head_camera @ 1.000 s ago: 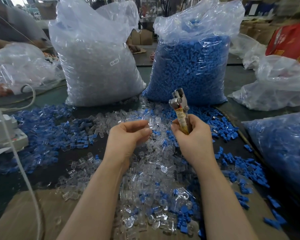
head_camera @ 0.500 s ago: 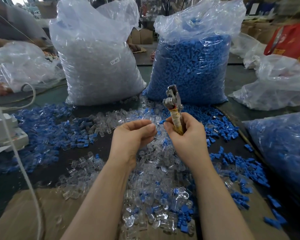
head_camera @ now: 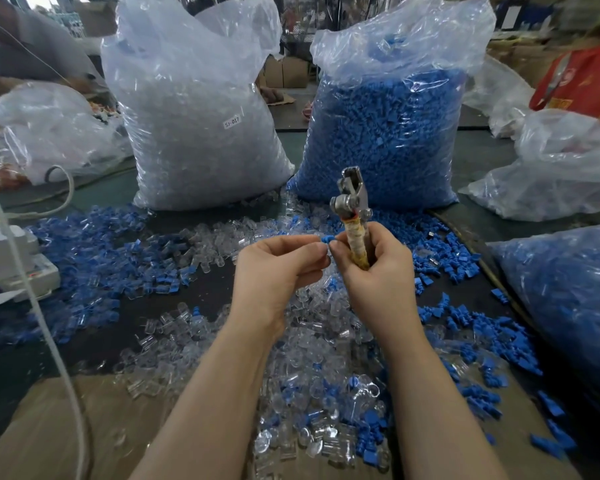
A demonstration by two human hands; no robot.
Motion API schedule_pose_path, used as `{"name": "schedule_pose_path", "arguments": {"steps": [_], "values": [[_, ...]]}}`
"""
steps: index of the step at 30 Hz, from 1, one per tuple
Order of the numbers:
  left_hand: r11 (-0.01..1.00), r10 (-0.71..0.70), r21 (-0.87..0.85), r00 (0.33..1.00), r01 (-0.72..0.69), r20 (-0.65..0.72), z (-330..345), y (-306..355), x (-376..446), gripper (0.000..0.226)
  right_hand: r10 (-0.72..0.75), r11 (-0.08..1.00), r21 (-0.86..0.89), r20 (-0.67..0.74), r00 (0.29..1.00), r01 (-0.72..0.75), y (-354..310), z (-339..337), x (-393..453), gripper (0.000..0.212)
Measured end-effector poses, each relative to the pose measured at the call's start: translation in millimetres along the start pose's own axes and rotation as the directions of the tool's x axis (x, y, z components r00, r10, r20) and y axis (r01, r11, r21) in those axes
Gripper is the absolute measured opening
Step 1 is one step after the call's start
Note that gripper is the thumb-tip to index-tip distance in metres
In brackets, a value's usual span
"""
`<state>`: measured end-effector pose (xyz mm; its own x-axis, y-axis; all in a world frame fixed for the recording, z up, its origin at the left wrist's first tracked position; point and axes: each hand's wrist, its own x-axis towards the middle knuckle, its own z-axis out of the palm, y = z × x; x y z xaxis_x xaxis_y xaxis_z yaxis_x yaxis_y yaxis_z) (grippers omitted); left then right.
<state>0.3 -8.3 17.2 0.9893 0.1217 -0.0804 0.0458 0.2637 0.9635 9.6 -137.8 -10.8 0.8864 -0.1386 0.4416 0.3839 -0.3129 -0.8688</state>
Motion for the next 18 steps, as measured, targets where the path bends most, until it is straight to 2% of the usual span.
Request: {"name": "schedule_pose_path", "arguments": {"steps": [6, 12, 18], "values": [[0.977, 0.149, 0.157, 0.988, -0.141, -0.042, 4.7, -1.5, -1.0, 0.01, 0.024, 1.0, -0.001, -0.004, 1.0, -0.024, 0.3, 0.3, 0.5, 0.016], [0.907, 0.288, 0.335, 0.956, -0.254, -0.052, 3.8, -5.7, -0.4, 0.014, 0.072, 0.996, 0.041, 0.038, 0.997, -0.074, 2.3, 1.0, 1.2, 0.009], [0.859, 0.346, 0.431, 0.934, -0.276, -0.091, 3.3, -8.8, 1.5, 0.012, 0.088, 0.993, 0.064, 0.102, 0.991, -0.095, 2.6, 1.9, 0.4, 0.007]]}}
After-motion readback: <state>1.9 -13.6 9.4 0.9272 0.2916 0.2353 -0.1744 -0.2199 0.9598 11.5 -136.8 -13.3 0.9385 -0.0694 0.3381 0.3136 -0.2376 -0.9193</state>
